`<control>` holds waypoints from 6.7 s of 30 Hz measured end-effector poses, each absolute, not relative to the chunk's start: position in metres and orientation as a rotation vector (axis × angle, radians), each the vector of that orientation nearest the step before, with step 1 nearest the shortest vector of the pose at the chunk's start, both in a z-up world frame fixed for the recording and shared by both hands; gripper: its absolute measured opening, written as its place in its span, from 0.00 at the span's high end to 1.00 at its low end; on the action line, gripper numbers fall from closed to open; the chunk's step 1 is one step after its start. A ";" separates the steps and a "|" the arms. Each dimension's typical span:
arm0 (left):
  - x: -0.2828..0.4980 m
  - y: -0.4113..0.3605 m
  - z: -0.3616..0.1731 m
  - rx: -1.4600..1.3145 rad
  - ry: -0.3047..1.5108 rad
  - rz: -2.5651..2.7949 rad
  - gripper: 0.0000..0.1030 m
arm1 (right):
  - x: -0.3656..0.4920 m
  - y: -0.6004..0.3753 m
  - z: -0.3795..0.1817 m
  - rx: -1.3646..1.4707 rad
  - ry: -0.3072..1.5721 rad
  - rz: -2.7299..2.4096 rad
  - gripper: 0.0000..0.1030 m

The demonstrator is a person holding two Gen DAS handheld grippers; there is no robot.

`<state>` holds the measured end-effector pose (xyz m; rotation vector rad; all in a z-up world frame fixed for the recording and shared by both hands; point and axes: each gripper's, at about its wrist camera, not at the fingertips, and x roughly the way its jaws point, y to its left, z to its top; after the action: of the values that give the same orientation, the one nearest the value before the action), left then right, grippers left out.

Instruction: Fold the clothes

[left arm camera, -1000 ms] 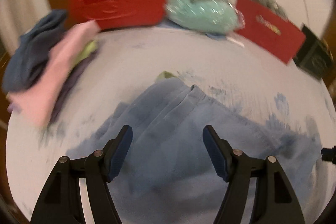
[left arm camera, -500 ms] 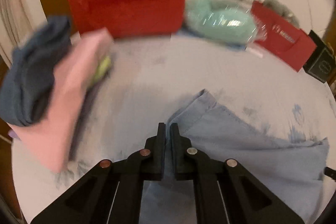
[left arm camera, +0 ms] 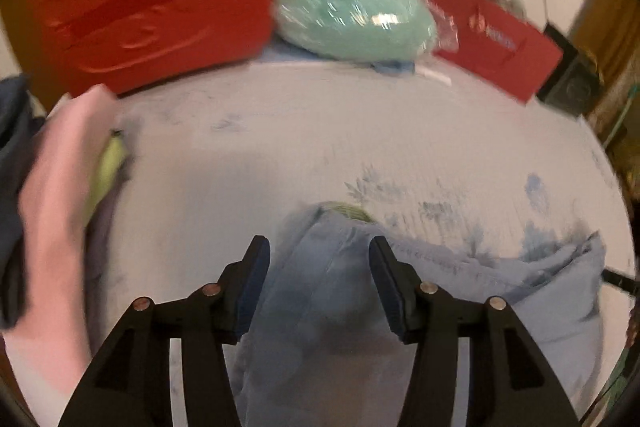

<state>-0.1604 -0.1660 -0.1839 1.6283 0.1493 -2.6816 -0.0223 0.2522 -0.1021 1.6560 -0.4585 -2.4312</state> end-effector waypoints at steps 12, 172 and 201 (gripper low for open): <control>-0.157 -0.179 -0.186 1.443 0.248 -2.590 0.84 | -0.030 0.236 -0.086 1.548 -0.390 -2.534 0.98; 0.018 -0.078 -0.155 1.101 0.805 -2.019 0.86 | -0.099 -0.007 -0.045 0.805 0.555 -1.376 0.85; 0.019 0.020 -0.197 1.222 0.725 -2.020 0.60 | -0.107 0.080 -0.104 1.139 0.645 -1.521 0.72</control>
<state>0.0190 0.0202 -0.1972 1.2217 0.7247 -2.0203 -0.1070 0.0802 -0.1037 1.1388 0.6448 -1.5212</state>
